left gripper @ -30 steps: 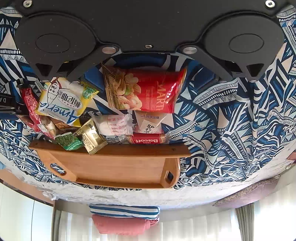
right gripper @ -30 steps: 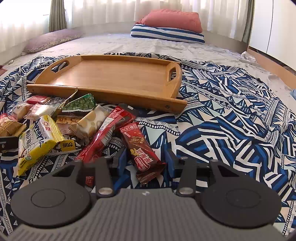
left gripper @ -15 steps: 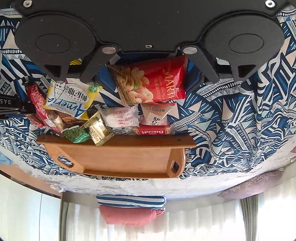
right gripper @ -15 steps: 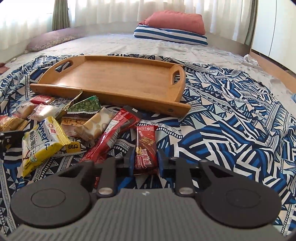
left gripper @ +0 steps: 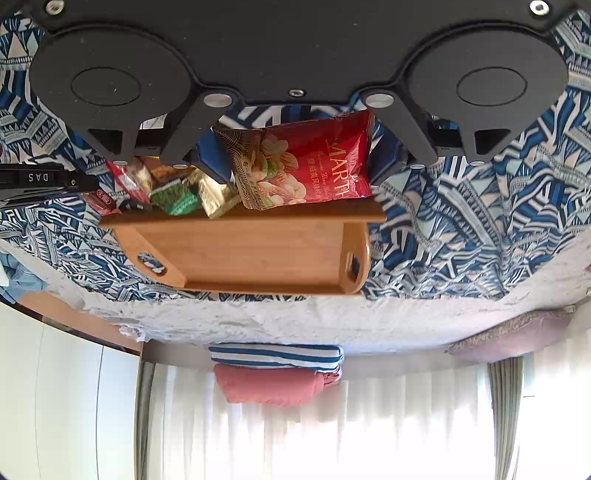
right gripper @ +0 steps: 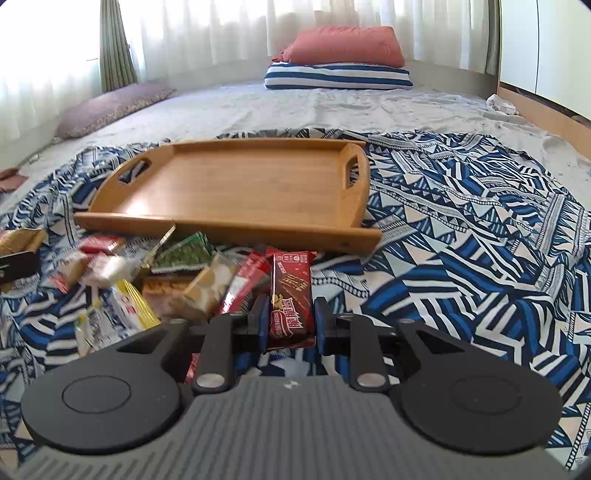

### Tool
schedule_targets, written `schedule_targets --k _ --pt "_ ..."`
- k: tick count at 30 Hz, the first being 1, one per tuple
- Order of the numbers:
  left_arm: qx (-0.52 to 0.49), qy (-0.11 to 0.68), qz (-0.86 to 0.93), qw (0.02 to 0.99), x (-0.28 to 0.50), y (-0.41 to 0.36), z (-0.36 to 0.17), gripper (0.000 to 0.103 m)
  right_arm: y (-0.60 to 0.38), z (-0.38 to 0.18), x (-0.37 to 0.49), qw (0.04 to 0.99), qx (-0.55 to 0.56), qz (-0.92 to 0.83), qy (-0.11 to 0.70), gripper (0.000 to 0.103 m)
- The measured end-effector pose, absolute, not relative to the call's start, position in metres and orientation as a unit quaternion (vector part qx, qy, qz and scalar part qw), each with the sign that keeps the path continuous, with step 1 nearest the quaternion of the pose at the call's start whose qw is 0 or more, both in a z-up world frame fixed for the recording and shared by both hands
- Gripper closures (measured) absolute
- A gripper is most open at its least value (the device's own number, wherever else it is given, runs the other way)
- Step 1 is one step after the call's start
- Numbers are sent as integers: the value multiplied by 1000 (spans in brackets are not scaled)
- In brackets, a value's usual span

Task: Organize snacks
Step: 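Grasp the red Martin's chips bag with the left tool while the right tool grasps a red chocolate bar, then carry the chips bag and chocolate bar over the wooden tray with both tools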

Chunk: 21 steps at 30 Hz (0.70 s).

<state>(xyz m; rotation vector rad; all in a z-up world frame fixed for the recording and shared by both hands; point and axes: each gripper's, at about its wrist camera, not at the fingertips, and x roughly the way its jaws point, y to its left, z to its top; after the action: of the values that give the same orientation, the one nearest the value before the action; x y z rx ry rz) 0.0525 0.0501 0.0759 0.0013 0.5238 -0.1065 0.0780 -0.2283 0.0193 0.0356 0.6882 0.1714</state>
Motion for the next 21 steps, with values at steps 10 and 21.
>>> schedule_targets --k 10,21 --pt "9 214 -78 974 90 37 108 24 -209 52 107 947 23 116 298 75" --pt "-7 213 -70 974 145 38 110 24 -184 72 161 950 45 144 275 75"
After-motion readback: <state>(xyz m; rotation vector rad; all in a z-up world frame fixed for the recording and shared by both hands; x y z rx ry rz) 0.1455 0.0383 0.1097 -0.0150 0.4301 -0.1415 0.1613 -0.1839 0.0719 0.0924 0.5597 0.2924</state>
